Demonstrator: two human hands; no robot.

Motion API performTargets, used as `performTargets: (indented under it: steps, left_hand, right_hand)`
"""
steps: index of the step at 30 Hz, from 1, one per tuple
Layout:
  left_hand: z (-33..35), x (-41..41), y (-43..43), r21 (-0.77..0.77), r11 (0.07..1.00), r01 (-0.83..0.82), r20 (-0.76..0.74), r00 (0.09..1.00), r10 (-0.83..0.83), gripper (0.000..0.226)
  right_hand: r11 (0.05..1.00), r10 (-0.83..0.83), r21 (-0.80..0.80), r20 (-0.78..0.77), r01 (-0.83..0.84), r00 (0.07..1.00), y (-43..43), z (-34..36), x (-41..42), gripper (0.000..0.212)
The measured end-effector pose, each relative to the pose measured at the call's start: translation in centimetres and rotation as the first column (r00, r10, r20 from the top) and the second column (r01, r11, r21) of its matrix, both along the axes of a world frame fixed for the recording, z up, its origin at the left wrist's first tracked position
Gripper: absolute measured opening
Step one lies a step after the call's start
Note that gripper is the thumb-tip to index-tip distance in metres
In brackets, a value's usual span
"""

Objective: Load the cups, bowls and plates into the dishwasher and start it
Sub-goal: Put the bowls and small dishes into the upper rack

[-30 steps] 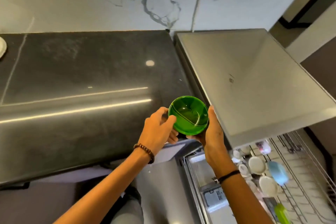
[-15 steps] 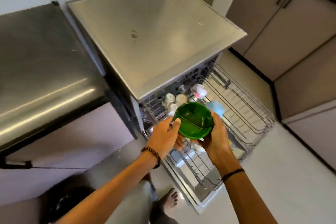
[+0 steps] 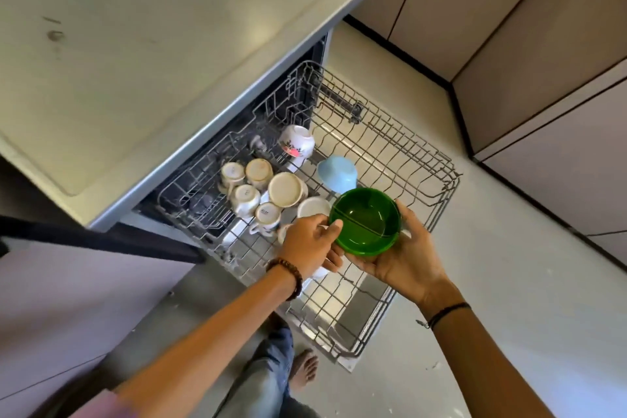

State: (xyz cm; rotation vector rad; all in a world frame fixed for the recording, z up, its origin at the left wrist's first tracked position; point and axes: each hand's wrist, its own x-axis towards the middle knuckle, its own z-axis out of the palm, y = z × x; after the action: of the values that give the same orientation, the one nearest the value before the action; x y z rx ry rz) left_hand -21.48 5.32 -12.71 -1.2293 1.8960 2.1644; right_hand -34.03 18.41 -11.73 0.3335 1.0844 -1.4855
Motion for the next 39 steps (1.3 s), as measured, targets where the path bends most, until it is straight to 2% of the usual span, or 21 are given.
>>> performTargets:
  steps: [7, 9, 11, 13, 17, 19, 22, 24, 27, 30, 34, 37, 39]
  left_hand:
    - [-1.9, -4.0, -0.6, 0.064, 0.994, 0.085, 0.062, 0.994, -0.089, 0.024]
    - [-2.1, -4.7, -0.4, 0.101, 0.994, 0.05, 0.069, 0.996, -0.057, 0.022]
    - [-2.3, -5.3, -0.1, 0.134, 0.991, -0.013, 0.089, 0.996, 0.001, 0.021]
    - [-2.6, -5.6, 0.1, 0.144, 0.987, -0.078, 0.108, 0.992, 0.063, 0.019]
    - [-3.9, -6.1, 1.8, 0.083, 0.967, -0.24, 0.139, 0.964, 0.227, 0.016]
    - [-5.0, -6.1, 3.2, 0.055, 0.936, -0.348, 0.157, 0.929, 0.336, 0.016]
    - [-6.4, -6.4, 6.4, 0.09, 0.859, -0.504, 0.17, 0.858, 0.485, 0.014]
    - [-7.1, -6.8, 8.3, 0.087, 0.837, -0.541, 0.189, 0.834, 0.519, 0.014]
    - [-7.6, -7.4, 11.1, 0.059, 0.81, -0.584, 0.21, 0.8, 0.562, 0.015]
    - [-8.3, -7.6, 12.9, -0.045, 0.824, -0.565, 0.237, 0.795, 0.558, 0.014]
    - [-9.7, -6.7, 14.4, -0.259, 0.875, -0.409, 0.293, 0.83, 0.475, 0.014]
    - [-10.3, -5.9, 15.6, -0.34, 0.876, -0.341, 0.341, 0.824, 0.453, 0.017]
    - [-10.7, -5.5, 16.2, -0.364, 0.875, -0.319, 0.358, 0.819, 0.448, 0.019]
  right_hand:
    - [0.998, 0.068, -0.009, 0.025, -0.068, 0.997, 0.5, -2.7, -4.9, 0.055]
    - [0.995, 0.099, 0.005, -0.035, -0.099, 0.994, 0.3, -3.0, -6.5, 0.051]
    - [0.978, 0.208, 0.036, -0.18, -0.205, 0.961, 0.0, -3.2, -8.6, 0.062]
    - [0.926, 0.376, 0.129, -0.302, -0.353, 0.876, -0.1, -3.4, -10.6, 0.073]
    - [0.777, 0.625, 0.351, -0.527, -0.522, 0.575, -0.5, -4.5, -14.5, 0.058]
    - [0.716, 0.687, 0.452, -0.589, -0.532, 0.425, -0.9, -5.4, -15.9, 0.064]
    - [0.601, 0.733, 0.586, -0.676, -0.543, 0.083, -1.1, -7.2, -17.6, 0.07]
    - [0.585, 0.697, 0.606, -0.716, -0.538, -0.049, -1.3, -8.3, -18.2, 0.075]
    - [0.578, 0.641, 0.602, -0.752, -0.551, -0.15, -1.6, -10.7, -18.5, 0.077]
    - [0.577, 0.629, 0.633, -0.748, -0.516, -0.214, -1.8, -13.4, -18.1, 0.088]
    - [0.555, 0.64, 0.662, -0.727, -0.504, -0.249, -1.2, -16.1, -17.0, 0.104]
    - [0.565, 0.63, 0.66, -0.733, -0.495, -0.258, -0.8, -17.0, -16.7, 0.095]
    - [0.574, 0.62, 0.651, -0.742, -0.498, -0.256, -0.6, -17.1, -16.7, 0.098]
